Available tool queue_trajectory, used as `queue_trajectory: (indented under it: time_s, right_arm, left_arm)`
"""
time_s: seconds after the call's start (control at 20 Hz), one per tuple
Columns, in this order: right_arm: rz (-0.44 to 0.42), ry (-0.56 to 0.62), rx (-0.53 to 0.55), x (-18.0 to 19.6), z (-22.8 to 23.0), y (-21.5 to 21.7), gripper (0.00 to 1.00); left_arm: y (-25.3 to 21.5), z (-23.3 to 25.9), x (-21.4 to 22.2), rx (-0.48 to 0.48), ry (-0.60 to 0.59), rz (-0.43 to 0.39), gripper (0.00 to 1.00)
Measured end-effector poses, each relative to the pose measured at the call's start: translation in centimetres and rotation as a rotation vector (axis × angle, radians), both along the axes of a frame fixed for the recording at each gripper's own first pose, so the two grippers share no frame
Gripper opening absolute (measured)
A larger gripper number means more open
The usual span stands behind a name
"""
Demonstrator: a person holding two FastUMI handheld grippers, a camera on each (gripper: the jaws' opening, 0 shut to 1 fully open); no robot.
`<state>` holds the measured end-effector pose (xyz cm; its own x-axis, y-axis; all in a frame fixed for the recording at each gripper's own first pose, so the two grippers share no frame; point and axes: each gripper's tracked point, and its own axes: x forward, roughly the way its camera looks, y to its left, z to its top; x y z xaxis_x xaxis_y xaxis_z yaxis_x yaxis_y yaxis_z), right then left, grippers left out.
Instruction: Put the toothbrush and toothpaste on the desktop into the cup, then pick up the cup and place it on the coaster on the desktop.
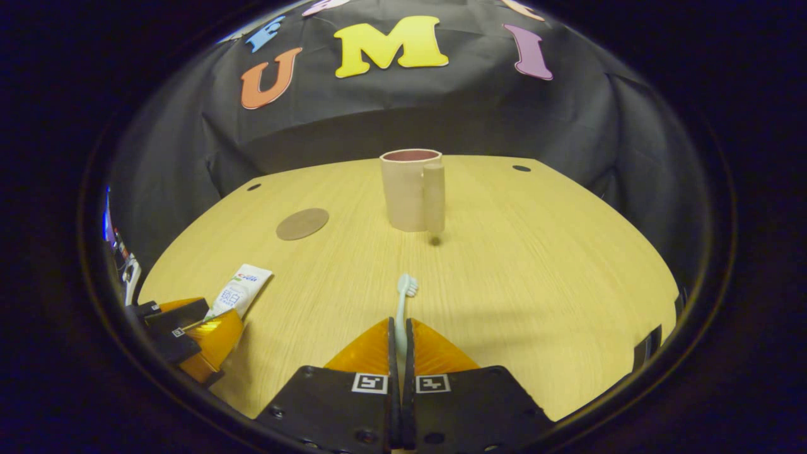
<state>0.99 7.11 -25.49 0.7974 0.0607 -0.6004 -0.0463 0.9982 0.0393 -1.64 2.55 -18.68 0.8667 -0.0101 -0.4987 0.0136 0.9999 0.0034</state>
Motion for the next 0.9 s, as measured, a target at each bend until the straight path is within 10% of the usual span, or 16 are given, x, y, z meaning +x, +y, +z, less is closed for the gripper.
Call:
queue_trajectory:
  time_s: [0.5, 0.9]
  right_arm:
    - [0.031, -0.094, 0.0, -1.4, 3.6, -0.7, 0.01]
    - [0.063, -0.166, 0.0, -1.2, 6.9, -0.5, 0.02]
  left_arm:
    - [-0.9, 0.0, 0.2, 0.012, 0.032, -0.028, 0.49]
    - [-1.1, 0.5, 0.3, -0.068, -0.01, -0.036, 0.43]
